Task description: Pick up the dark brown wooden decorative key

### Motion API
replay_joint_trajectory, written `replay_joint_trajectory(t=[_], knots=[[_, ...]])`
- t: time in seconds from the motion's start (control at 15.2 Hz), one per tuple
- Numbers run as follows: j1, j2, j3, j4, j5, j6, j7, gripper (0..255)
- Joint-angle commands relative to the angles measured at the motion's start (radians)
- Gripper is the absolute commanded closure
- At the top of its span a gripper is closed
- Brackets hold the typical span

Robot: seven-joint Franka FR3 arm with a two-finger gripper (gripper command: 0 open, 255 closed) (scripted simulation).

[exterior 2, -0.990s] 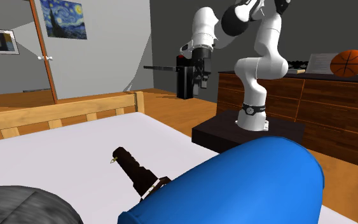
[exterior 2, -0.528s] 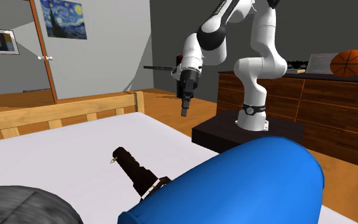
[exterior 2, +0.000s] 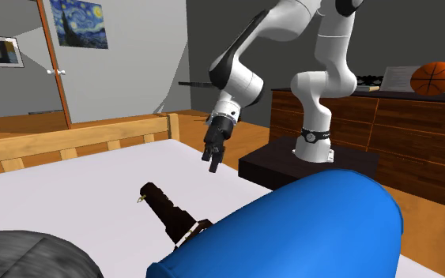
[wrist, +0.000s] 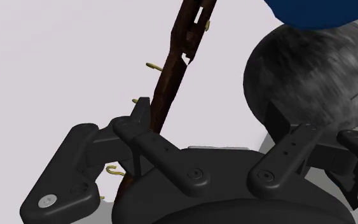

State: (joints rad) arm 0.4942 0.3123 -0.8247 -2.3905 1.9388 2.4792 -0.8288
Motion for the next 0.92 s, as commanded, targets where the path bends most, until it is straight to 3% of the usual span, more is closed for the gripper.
replay_joint_trajectory(t=[0.0,0.53,0.86], knots=[[-0.045,0.117,0.032,0.053,0.140,-0.086,-0.019,0],[-0.212,0.464,0.181,0.284,0.531,-0.259,0.025,0],[-0.235,0.529,0.206,0.319,0.576,-0.285,0.013,0]])
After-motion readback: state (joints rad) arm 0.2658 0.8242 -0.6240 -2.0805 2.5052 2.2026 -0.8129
